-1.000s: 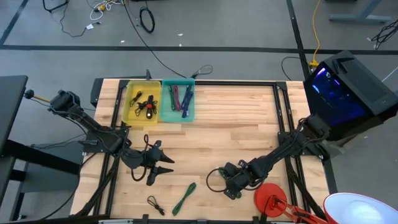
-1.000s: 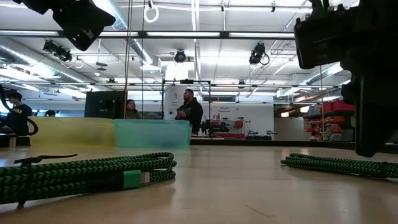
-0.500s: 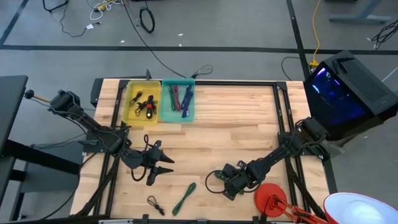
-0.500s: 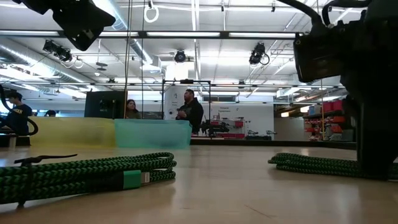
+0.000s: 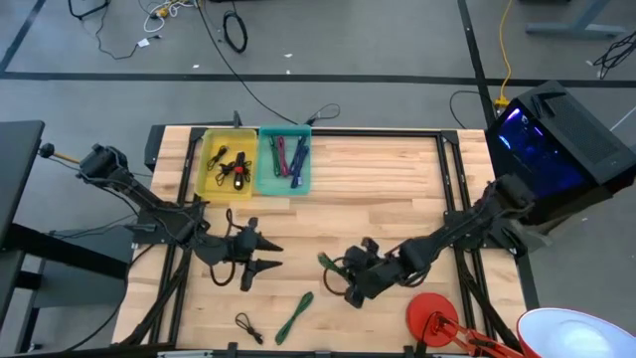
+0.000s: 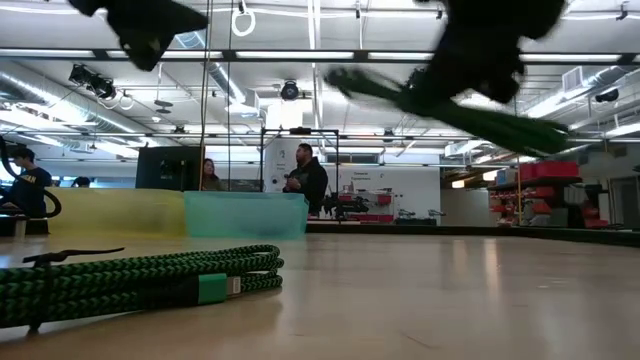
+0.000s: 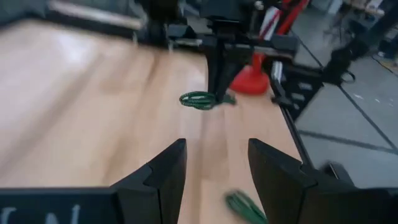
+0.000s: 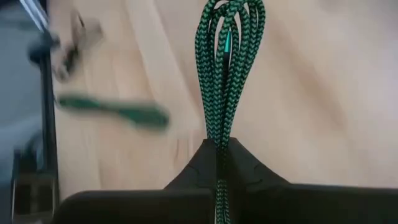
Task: Pick & Place USB Port
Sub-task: Put the green charger cable into the green bin
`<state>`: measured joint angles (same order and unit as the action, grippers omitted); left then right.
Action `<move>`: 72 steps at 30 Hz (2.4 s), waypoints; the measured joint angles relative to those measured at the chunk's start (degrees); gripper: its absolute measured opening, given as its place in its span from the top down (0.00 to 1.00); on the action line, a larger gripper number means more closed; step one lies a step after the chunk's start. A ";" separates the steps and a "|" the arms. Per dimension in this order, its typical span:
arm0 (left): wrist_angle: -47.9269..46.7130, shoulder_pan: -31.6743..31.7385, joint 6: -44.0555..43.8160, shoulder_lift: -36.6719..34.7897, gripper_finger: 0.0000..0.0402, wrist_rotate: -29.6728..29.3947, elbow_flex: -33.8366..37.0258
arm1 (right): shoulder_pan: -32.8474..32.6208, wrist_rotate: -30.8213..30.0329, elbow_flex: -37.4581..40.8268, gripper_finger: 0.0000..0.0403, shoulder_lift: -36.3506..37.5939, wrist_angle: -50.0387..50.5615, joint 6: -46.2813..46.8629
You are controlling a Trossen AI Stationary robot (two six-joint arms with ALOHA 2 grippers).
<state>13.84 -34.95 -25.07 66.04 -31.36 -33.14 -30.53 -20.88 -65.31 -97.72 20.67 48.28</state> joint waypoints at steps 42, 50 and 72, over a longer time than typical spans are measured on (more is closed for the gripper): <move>50.08 12.93 21.65 13.75 0.95 15.57 -0.31 | 5.62 -7.39 -3.10 0.96 2.21 -39.05 -39.23; 32.67 15.57 23.19 5.32 0.95 8.04 -0.33 | 5.63 -7.27 -3.10 0.78 2.21 -32.98 -37.41; 1.07 57.75 11.80 -4.20 0.95 21.22 -0.35 | 0.17 1.15 -3.10 0.69 -11.31 -50.24 -29.88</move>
<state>14.90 22.80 -13.27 61.84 -10.14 -33.49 -30.36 -19.73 -68.40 -109.03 -29.57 18.40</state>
